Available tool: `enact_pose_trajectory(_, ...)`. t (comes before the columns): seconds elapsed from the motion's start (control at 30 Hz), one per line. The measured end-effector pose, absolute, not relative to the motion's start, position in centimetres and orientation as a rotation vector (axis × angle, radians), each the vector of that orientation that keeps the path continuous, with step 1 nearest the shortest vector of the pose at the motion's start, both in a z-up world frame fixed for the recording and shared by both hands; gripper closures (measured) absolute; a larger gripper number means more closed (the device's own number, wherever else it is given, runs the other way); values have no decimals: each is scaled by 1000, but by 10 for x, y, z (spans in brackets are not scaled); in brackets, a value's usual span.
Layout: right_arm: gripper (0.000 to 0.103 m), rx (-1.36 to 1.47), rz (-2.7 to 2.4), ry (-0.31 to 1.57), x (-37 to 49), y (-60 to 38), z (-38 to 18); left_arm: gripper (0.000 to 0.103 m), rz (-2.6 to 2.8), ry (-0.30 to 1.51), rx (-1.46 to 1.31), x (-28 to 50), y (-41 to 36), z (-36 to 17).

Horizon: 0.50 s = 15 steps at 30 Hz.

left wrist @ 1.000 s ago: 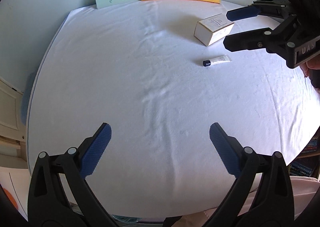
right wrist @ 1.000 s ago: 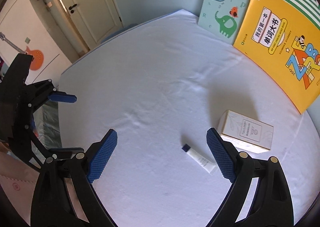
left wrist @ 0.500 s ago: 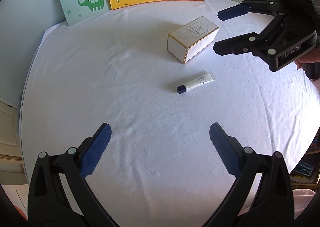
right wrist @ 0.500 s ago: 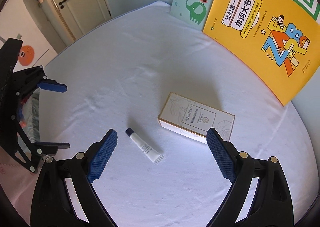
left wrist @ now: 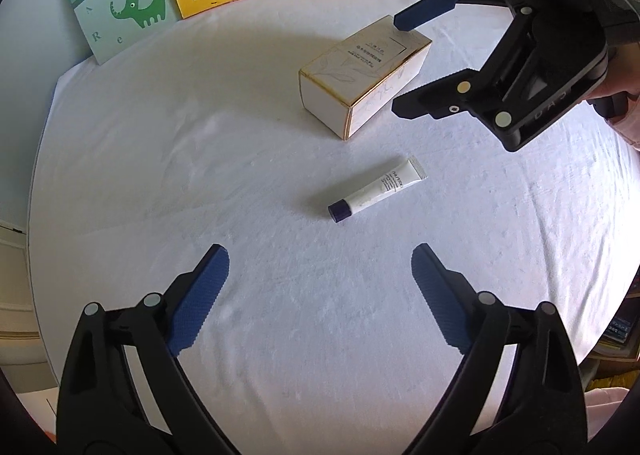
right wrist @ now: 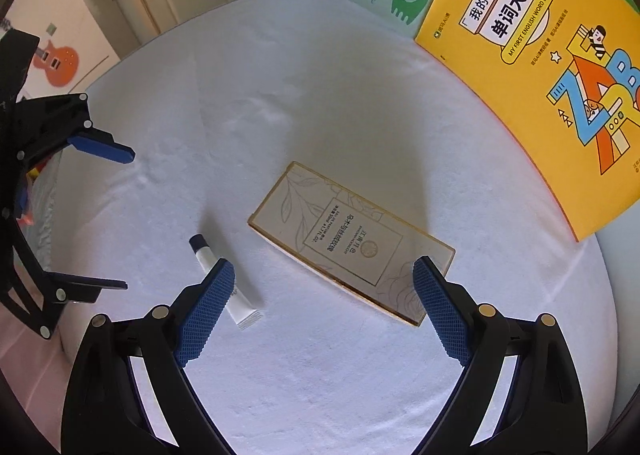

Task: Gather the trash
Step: 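Grasp the white tube with left tool while right tool grasps the white box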

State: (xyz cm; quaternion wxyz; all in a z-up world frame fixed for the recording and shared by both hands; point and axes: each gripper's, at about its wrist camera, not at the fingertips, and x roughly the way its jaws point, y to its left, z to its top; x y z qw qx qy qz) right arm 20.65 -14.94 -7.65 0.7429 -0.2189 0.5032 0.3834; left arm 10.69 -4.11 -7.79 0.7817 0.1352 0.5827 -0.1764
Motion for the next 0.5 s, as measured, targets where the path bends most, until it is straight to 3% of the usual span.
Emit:
enact_pose_trajectory(0.2,11,-656,873,1021,211,-138,-84,31,-415,1290,310,120,-48,-94)
enact_pose_trajectory(0.4,11,-803,898,990,217,-124,-102,33,-443,1295,320,130,-52,-102)
enact_pose_trajectory(0.5,11,-790,925,1005,218,-123,-108,44,-471,1297,326,134,-55,-107)
